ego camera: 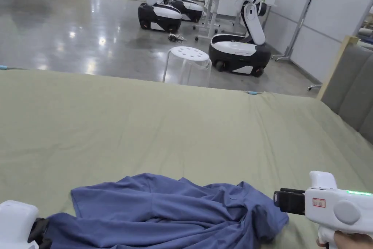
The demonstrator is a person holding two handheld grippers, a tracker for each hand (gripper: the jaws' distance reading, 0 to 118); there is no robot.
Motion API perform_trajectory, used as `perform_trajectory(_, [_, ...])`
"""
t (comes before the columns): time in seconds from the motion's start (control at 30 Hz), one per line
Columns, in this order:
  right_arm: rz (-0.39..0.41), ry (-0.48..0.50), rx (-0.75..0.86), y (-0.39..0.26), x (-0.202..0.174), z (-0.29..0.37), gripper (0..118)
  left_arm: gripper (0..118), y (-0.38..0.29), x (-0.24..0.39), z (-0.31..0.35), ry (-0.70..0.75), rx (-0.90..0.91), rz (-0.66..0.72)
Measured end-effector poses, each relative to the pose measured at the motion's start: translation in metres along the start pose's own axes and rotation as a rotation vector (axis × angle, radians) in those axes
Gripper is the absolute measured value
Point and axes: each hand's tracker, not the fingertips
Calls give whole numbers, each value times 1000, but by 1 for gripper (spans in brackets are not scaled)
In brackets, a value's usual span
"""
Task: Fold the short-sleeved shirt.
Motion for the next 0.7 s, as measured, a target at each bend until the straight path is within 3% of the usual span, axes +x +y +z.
perform_trajectory(0.1, [78,-49,-33,4,-10,-32,114,6,2,1,-1,18,-9,-1])
perform_trajectory(0.2, [78,-48,-108,-2,-12,-49,114,6,1,-2,-4,31,-20,8])
perform_trajectory(0.23, [73,-57,-135,-5,-13,-48,106,6,4,-1,-7,31,-27,10])
perform_trajectory(0.3, [38,-32,-175,-11,-11,-48,12,6,3,-1,-10,38,-34,9])
perform_trajectory(0.33, [23,-23,-161,-16,-14,-41,3,6,2,-1,-12,34,-38,10])
perform_trajectory(0.47, [19,9,-150,-17,-18,-7,3,6,4,-7,-23,-1,-51,16])
perform_trajectory(0.7, [-26,45,126,45,-18,107,3,6,49,-44,17,13,41,52])
